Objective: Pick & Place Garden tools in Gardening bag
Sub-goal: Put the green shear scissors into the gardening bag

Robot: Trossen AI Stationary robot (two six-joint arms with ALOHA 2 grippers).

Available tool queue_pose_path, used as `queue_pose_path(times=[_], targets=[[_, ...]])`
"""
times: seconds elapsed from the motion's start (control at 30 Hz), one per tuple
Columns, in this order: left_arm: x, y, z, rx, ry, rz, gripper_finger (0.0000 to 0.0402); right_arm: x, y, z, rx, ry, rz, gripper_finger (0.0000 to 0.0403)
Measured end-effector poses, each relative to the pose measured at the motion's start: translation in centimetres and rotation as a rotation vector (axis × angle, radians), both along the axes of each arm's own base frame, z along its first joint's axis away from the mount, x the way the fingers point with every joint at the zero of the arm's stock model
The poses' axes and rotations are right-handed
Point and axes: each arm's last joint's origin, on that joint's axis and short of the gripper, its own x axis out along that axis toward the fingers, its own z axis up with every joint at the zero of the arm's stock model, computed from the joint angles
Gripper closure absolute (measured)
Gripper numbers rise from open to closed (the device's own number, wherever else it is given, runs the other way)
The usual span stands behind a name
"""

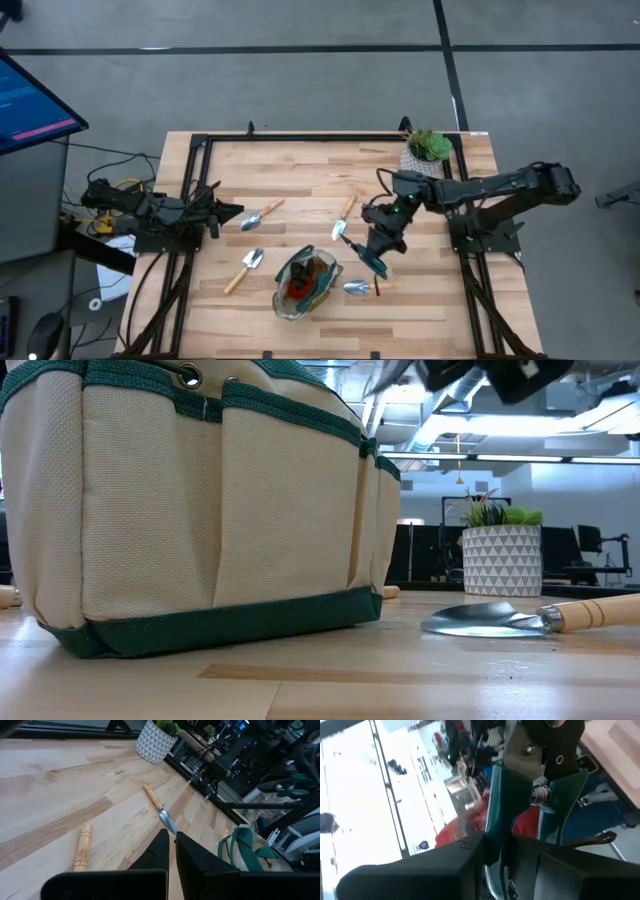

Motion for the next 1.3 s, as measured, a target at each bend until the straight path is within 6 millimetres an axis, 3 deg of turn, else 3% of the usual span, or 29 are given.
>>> queue_pose_path(times=[0.2,0.5,0.83,1.1,1.3], targets=[[0.0,0.0,0.1,-0.002,-0.007,0.0,0.0399,1.0,-0.5,-1.9,0.015,0.105,-0.014,0.0341],[0.0,0.0,0.1,-0.004,-0.012,0.0,0.0399,2.1,0.5,-3.6,0.097,0.186,0.146,0.034],[0.1,0.0,0.2,-0.007,-0.021,0.0,0.0399,4.0,-0.3,-6.2,0.148,0.25,0.156,0.034],[0.1,0.0,0.3,-0.01,-0.029,0.0,0.0399,4.7,-0.2,-6.7,0.185,0.273,0.142,0.034],[0.1,0.0,0.3,-0.012,-0.035,0.0,0.0399,6.3,1.0,-6.5,0.207,0.252,0.168,0.034]])
